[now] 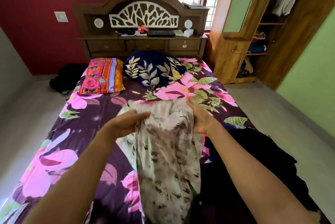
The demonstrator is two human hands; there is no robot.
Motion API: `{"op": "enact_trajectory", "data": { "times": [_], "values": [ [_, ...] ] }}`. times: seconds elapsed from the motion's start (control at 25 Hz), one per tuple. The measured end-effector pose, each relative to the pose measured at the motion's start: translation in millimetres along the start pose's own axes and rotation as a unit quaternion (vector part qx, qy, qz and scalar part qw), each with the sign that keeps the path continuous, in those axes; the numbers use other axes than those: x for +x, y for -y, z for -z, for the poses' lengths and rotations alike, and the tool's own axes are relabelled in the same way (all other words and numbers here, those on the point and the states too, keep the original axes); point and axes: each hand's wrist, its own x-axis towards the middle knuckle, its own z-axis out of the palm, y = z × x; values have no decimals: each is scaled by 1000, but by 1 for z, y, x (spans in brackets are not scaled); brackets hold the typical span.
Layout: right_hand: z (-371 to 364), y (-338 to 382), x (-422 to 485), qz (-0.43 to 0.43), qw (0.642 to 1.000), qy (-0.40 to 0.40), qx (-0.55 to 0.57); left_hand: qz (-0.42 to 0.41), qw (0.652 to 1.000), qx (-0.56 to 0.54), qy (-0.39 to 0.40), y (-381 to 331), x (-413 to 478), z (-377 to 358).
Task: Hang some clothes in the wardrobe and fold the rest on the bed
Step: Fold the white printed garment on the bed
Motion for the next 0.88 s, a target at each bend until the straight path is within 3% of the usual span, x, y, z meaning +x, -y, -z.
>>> {"op": "enact_trajectory", "data": {
  "times": [0.12,0.2,0.28,0.36,0.4,0.44,0.6,0.76,0.8,0.88],
  "values": [
    [8,17,-15,51,998,29,12,-81,974,-200,-71,-18,8,12],
    [8,34,-27,140,983,84,81,-164,942,-293,-24,-37,8,22],
    [5,40,-26,155,984,85,32,-148,974,-174,15,-44,6,13],
    [3,37,-17,56,995,11,-77,-58,998,-4,-6,-41,1,-4],
    [2,37,-16,-1,992,-22,-123,-32,999,22,-29,-39,2,-6],
    [4,37,-15,-35,989,-50,-137,-24,998,-2,-55,-39,3,-5],
    [16,53,-17,32,995,-97,-9,-62,970,-188,-145,-58,2,23],
    [1,60,-32,-50,972,-104,-204,-116,964,-196,-139,-72,-5,29],
    [-3,63,-37,-16,977,-108,-182,-141,960,-199,-134,-76,-9,30],
    [0,70,-41,137,985,-104,-15,-204,941,-252,-98,-83,-14,38]
  ]
}}
